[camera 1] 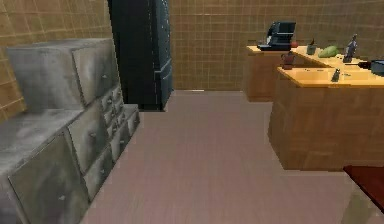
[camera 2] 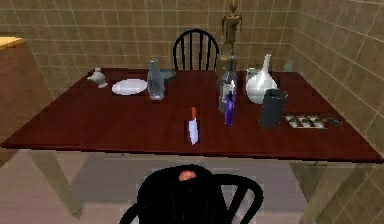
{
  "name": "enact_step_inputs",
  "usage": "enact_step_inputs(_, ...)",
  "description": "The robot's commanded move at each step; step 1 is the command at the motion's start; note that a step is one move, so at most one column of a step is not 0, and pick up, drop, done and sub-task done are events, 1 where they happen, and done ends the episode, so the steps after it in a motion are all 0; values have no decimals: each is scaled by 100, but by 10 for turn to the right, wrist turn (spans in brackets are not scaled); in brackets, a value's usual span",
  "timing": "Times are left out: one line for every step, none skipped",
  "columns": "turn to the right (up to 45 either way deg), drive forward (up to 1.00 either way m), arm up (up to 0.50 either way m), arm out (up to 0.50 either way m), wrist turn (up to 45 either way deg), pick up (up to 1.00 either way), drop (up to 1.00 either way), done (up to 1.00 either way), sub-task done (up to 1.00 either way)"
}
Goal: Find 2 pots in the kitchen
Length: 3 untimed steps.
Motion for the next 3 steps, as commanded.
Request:
enact_step_inputs(0,30,0,0,0,0,0,0,0)
enact_step_inputs(150,0,0,0,0,0,0,0,0)
enact_step_inputs(0,100,0,0,0,0,0,0,0)
